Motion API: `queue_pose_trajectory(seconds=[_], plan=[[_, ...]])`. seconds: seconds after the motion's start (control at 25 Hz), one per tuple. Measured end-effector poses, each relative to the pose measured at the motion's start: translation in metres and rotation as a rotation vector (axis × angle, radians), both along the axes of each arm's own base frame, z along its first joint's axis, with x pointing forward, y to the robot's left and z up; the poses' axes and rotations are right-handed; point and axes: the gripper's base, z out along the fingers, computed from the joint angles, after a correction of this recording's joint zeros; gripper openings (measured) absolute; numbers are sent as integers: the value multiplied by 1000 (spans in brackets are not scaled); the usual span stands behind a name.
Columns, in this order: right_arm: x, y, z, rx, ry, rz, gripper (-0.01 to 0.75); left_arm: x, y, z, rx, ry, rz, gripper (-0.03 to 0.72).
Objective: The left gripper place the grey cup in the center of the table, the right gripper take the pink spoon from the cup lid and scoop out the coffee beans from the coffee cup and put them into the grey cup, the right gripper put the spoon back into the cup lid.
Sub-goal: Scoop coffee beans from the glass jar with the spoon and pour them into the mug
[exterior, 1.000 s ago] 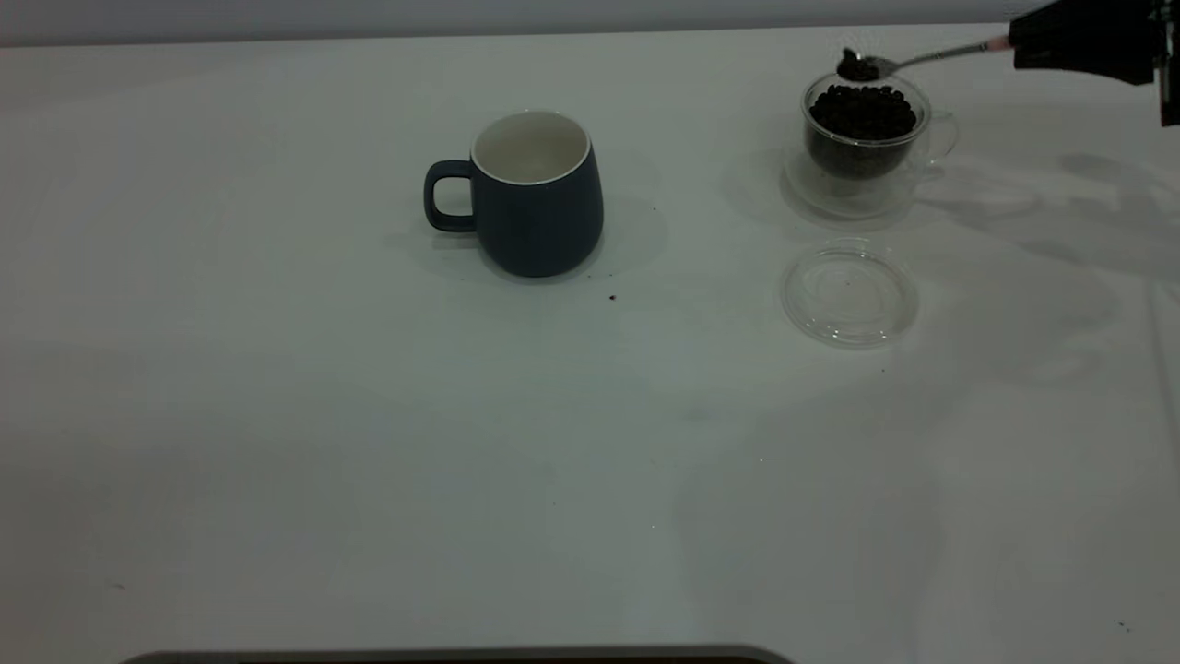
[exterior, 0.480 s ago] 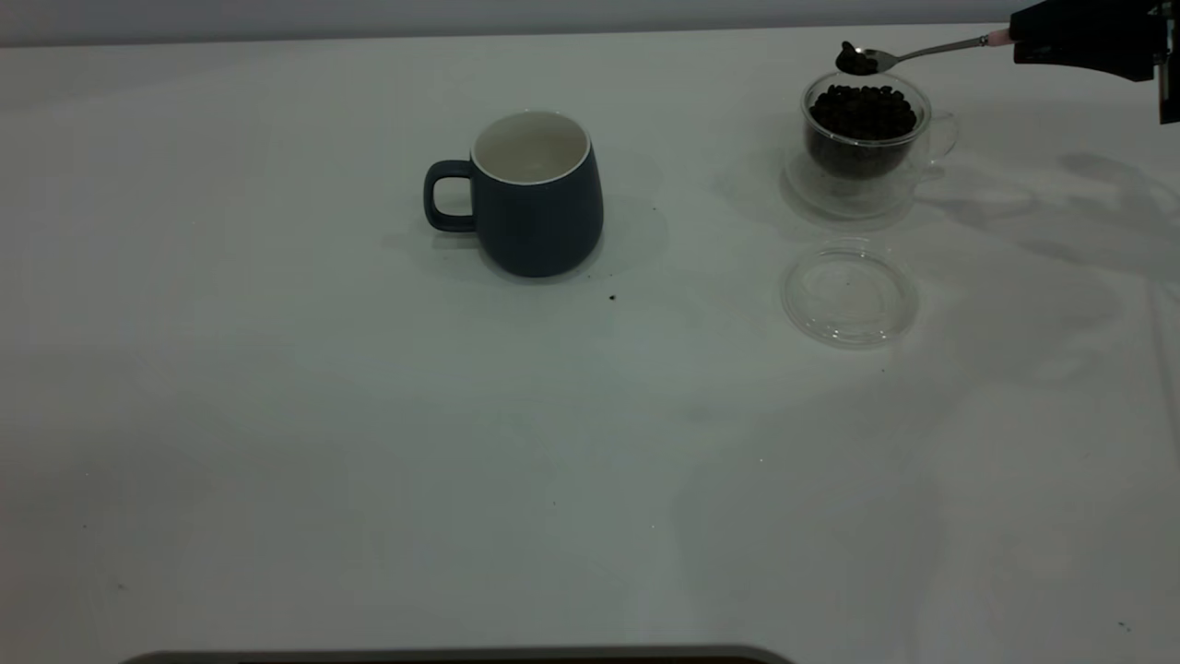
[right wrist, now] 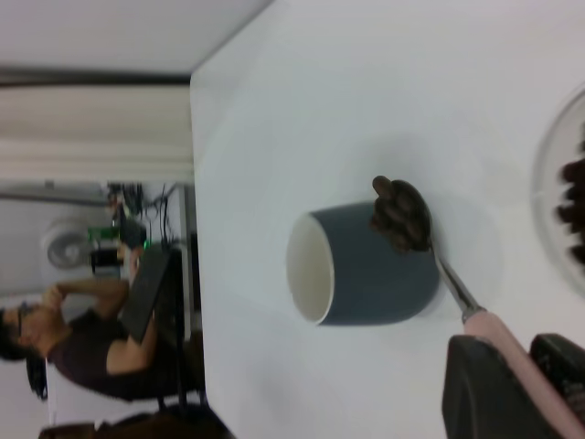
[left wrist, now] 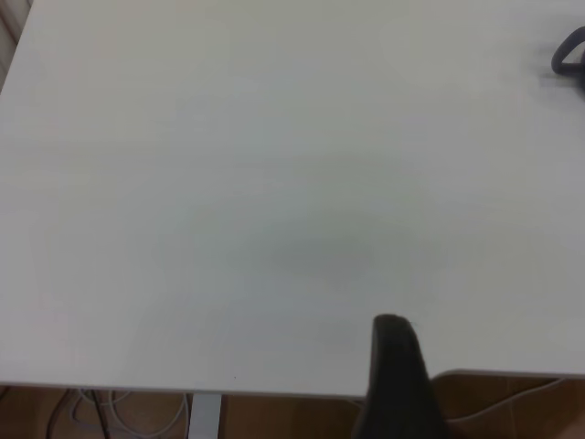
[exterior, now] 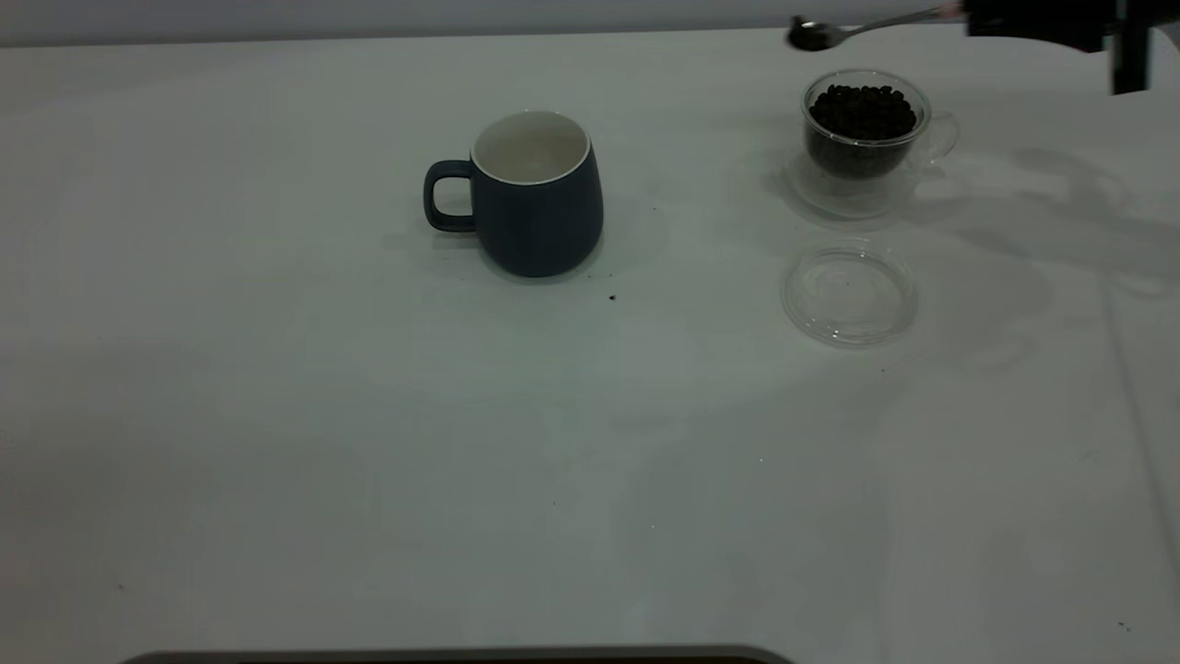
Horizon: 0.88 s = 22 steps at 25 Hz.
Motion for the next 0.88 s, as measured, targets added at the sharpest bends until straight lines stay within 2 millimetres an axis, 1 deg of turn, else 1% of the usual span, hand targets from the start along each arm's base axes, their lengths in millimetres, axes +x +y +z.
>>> queue_pose_trajectory(seconds=[0.32,0.64,0.76,0.88], plan=[[3,65,4,46,-7,96,96,0,0,0,0,0,0,567],[-5,129,4,46,-6,213,96,0,0,0,0,0,0,567],[-5,144,0,-6,-11,204,96,0,0,0,0,0,0,567],[-4,153,-4,-61,-27,190,96,0,0,0,0,0,0,567]])
